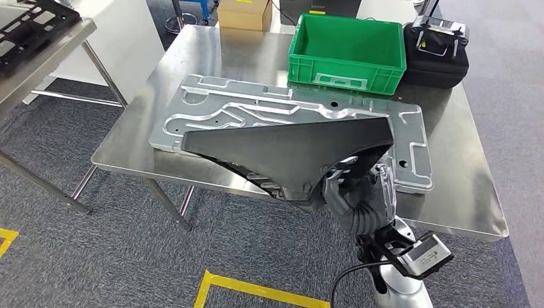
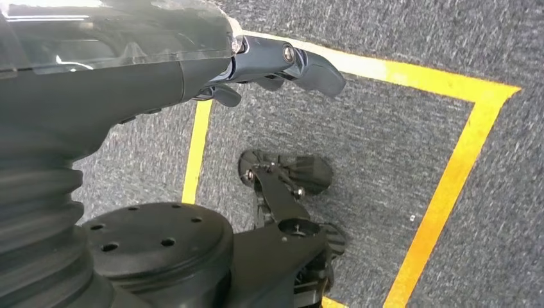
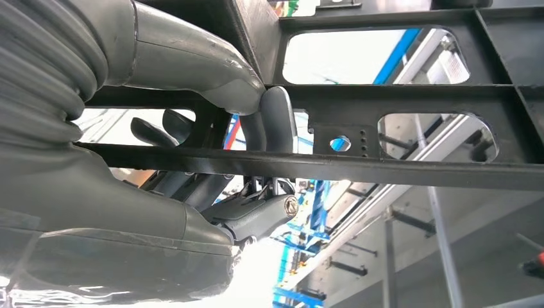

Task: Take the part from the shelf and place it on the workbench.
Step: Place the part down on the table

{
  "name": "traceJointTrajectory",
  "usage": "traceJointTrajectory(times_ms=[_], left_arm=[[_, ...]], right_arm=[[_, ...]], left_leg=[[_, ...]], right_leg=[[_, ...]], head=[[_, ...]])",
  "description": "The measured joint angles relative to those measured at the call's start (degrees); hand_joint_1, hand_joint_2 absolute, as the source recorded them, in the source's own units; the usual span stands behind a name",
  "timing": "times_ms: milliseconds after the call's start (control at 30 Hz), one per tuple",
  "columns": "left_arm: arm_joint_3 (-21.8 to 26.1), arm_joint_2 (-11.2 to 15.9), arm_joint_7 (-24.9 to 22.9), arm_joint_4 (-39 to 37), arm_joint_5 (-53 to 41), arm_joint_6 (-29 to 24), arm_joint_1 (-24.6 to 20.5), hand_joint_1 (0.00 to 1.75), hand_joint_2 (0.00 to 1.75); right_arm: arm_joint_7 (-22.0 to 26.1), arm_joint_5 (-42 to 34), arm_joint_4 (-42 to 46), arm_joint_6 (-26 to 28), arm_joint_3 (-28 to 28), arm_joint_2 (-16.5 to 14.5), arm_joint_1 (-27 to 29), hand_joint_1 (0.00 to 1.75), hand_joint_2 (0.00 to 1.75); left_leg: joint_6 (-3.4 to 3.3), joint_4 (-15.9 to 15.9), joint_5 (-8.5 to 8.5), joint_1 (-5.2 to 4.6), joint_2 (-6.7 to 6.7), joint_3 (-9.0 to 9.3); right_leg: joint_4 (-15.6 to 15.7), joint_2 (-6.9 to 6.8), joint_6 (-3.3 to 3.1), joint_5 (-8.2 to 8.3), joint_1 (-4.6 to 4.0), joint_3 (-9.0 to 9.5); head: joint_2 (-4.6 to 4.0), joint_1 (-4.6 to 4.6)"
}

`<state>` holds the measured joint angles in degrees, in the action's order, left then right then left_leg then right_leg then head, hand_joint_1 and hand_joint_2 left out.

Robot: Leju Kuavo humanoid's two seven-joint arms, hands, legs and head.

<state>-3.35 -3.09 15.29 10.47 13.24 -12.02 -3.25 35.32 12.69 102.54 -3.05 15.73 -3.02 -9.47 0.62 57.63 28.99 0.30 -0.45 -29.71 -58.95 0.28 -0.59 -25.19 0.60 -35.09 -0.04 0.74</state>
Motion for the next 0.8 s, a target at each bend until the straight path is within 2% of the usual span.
traceJointTrajectory(times_ms=[67,133,167,200,233,267,300,333,367,400,433,533,600,667,700,733,767,800], left_arm=[[0.0,0.0,0.0,0.0,0.0,0.0,-0.1,0.0,1.75],[0.0,0.0,0.0,0.0,0.0,0.0,0.0,0.0,1.75],[0.0,0.0,0.0,0.0,0.0,0.0,0.0,0.0,1.75],[0.0,0.0,0.0,0.0,0.0,0.0,0.1,0.0,1.75],[0.1,0.0,0.0,0.0,0.0,0.0,0.2,0.0,1.75],[0.1,0.0,0.0,0.0,0.0,0.0,0.3,0.0,1.75],[0.1,0.0,0.0,0.0,0.1,0.0,0.3,0.0,1.75],[0.2,0.0,0.0,0.0,0.1,-0.1,0.3,0.0,1.75],[0.3,0.0,0.0,0.0,0.1,-0.1,0.3,0.0,1.75],[0.3,0.0,0.0,0.0,0.1,-0.2,0.2,0.0,1.75],[0.4,0.0,-0.1,0.0,0.0,-0.2,0.2,0.0,1.75],[0.4,-0.1,-0.1,0.0,-0.1,-0.2,0.1,0.0,1.75],[0.4,-0.3,-0.1,0.0,-0.2,-0.2,0.1,0.0,1.75],[0.5,-0.3,-0.1,0.0,-0.4,0.0,0.0,0.0,1.75],[0.5,-0.3,-0.1,0.0,-0.5,0.1,0.0,0.0,1.75],[0.5,-0.3,-0.1,0.0,-0.6,0.2,0.0,0.0,1.75],[0.5,-0.4,-0.1,0.0,-0.7,0.3,0.0,0.0,1.75],[0.5,-0.4,-0.1,0.0,-0.7,0.3,0.0,0.0,1.75]], right_arm=[[-0.1,0.2,-0.2,0.0,0.2,0.0,-0.2,1.75,1.75],[-0.2,0.5,-0.6,0.0,0.7,0.1,-0.3,1.75,1.75],[-0.2,0.7,-0.9,0.0,0.9,0.1,-0.3,1.75,1.75],[-0.3,0.9,-1.2,0.0,1.1,0.1,-0.2,1.75,1.75],[-0.3,1.1,-1.4,0.1,1.2,0.1,-0.2,1.75,1.75],[-0.4,1.2,-1.7,0.2,1.4,0.1,-0.2,1.75,1.75],[-0.4,1.4,-1.8,0.4,1.6,0.1,-0.2,1.75,1.75],[-0.5,1.7,-1.9,0.7,1.7,0.2,-0.3,1.75,1.75],[-0.8,2.1,-2.0,1.0,1.9,0.2,-0.4,1.75,1.75],[-1.1,2.6,-2.1,1.3,2.1,0.2,-0.6,1.75,1.75],[-1.5,3.2,-2.3,1.6,2.3,0.2,-0.7,1.75,1.75],[-2.7,5.1,-2.8,2.6,2.6,0.4,-1.9,1.75,1.75],[-3.7,6.5,-3.4,3.2,2.6,0.6,-3.1,1.75,1.75],[-5.0,8.5,-4.6,3.7,2.7,0.9,-4.2,1.75,1.75],[-5.7,9.8,-5.4,4.0,2.7,1.2,-4.6,1.75,1.75],[-6.2,11.1,-6.3,4.4,2.7,1.4,-5.1,1.75,1.75],[-6.7,12.2,-7.2,4.6,2.7,1.6,-5.7,1.75,1.75],[-7.0,12.9,-7.9,4.8,2.7,1.8,-6.3,1.75,1.75]], left_leg=[[0.6,3.3,1.82,0.12,0.09,-1.21],[1.01,10.9,4.83,0.3,0.12,-5.48],[1.14,14.5,5.75,0.36,0.12,-7.86],[1.17,16.6,5.65,0.38,0.13,-9.55],[1.09,16.3,4.3,0.38,0.13,-10.14],[0.88,13.8,1.9,0.36,0.12,-9.58],[0.51,9.8,-0.93,0.28,0.12,-8.24],[0.09,6.0,-3.0,0.12,0.13,-6.78],[-0.31,3.1,-4.27,-0.04,0.15,-5.63],[-0.63,1.4,-4.71,-0.22,0.14,-5.0],[-0.82,1.1,-4.46,-0.36,0.14,-4.83],[-1.44,0.0,-4.69,-0.05,0.2,-4.38],[-1.91,-0.6,-4.85,0.21,0.31,-3.97],[-2.2,-0.6,-4.76,0.15,0.32,-3.94],[-2.23,-0.6,-4.7,0.14,0.29,-3.92],[-2.2,-0.5,-4.62,0.14,0.25,-3.87],[-2.11,-0.4,-4.5,0.16,0.18,-3.8],[-1.97,-0.2,-4.34,0.17,0.12,-3.72]], right_leg=[[0.4,-0.1,-0.68,-0.28,0.22,0.75],[0.5,-0.22,-1.1,-0.71,0.14,1.21],[0.5,-0.21,-1.18,-0.93,0.07,1.39],[0.4,-0.17,-1.21,-1.17,0.0,1.64],[0.4,-0.1,-1.2,-1.43,-0.05,1.97],[0.4,-0.04,-1.16,-1.72,-0.1,2.4],[0.4,0.01,-1.09,-2.03,-0.17,2.87],[0.4,0.03,-0.95,-2.35,-0.3,3.25],[0.4,0.05,-0.74,-2.57,-0.37,3.45],[0.4,0.04,-0.51,-2.72,-0.41,3.51],[0.5,0.01,-0.23,-2.78,-0.41,3.48],[-0.1,-0.07,0.64,-3.49,-0.36,3.4],[-4.8,-0.08,1.14,-6.11,-0.26,1.21],[-12.3,-0.08,1.52,-9.15,-0.11,-2.85],[-14.7,-0.09,1.67,-9.49,0.0,-4.35],[-15.0,-0.11,1.78,-8.68,0.13,-4.91],[-13.0,-0.15,1.83,-6.81,0.27,-4.31],[-9.3,-0.2,1.82,-4.38,0.4,-2.79]], head=[[0.0,0.19],[0.0,0.36],[0.0,0.36],[0.0,0.37],[0.0,0.37],[0.0,0.37],[0.0,0.37],[0.0,0.34],[0.0,0.35],[0.0,0.33],[0.0,0.32],[0.0,0.28],[0.0,0.18],[0.0,0.12],[0.0,0.12],[0.0,0.13],[0.0,0.12],[0.0,0.12]])
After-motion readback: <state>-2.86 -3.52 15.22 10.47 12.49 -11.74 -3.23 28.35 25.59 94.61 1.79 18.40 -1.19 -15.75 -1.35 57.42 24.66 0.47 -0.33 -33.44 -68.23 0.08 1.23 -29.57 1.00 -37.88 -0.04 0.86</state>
